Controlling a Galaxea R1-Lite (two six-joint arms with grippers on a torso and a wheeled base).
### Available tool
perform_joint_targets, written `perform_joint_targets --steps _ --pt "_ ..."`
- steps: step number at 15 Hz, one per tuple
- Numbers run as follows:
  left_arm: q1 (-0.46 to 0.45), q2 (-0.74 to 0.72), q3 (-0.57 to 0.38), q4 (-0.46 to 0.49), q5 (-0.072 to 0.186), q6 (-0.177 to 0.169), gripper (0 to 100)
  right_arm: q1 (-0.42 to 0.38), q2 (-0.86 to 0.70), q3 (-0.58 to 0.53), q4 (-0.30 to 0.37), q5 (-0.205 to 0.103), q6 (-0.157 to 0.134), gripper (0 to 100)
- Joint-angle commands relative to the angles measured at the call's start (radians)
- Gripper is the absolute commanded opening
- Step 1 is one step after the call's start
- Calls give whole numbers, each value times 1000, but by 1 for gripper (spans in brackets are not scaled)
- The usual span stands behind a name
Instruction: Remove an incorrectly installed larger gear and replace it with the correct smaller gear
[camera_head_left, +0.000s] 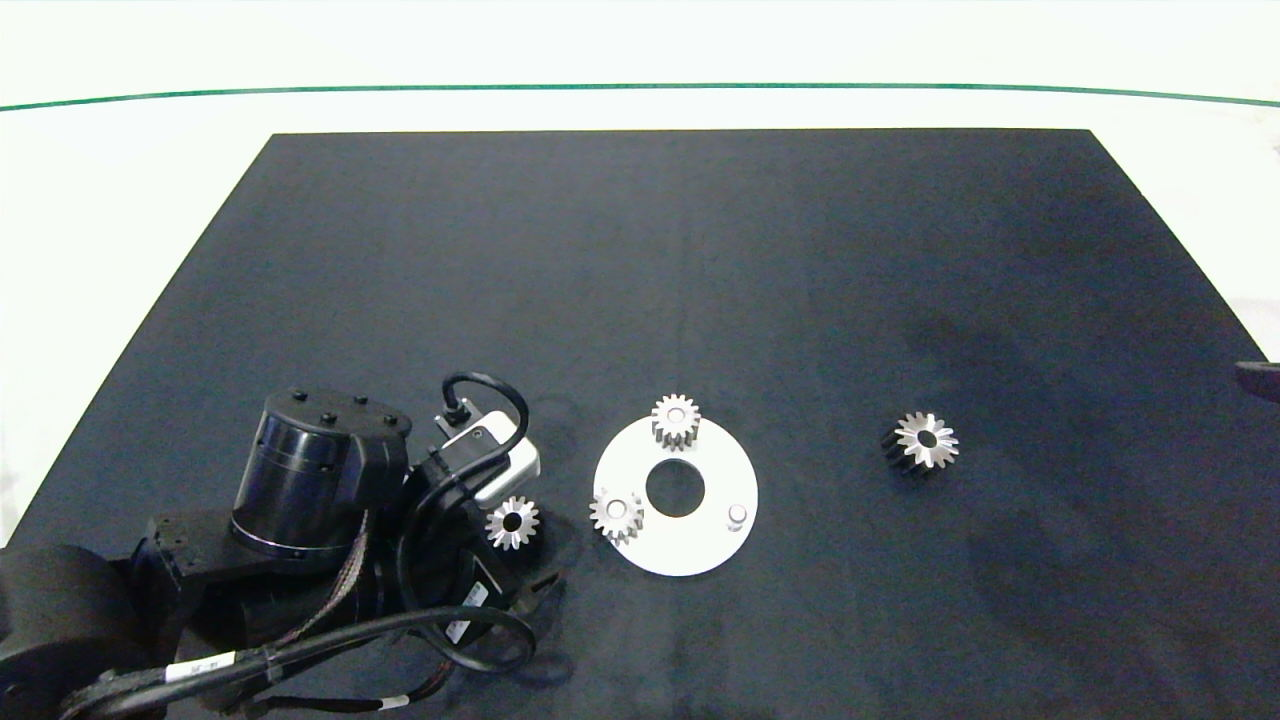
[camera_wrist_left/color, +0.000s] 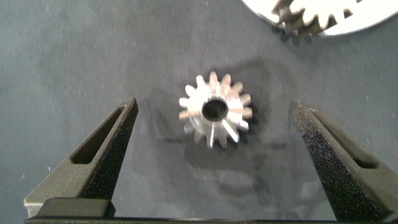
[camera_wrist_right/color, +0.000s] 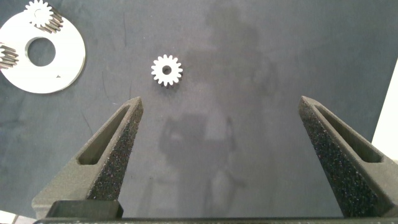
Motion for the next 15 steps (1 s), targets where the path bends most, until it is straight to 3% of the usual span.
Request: perform_joint_targets --steps 1,4,15 --pt "0 18 -15 0 2 1 100 0 3 0 3 0 1 100" --pt "3 22 -17 2 2 0 98 0 3 2 3 1 1 100" --pt "5 26 -17 20 2 0 75 0 2 10 3 3 2 100"
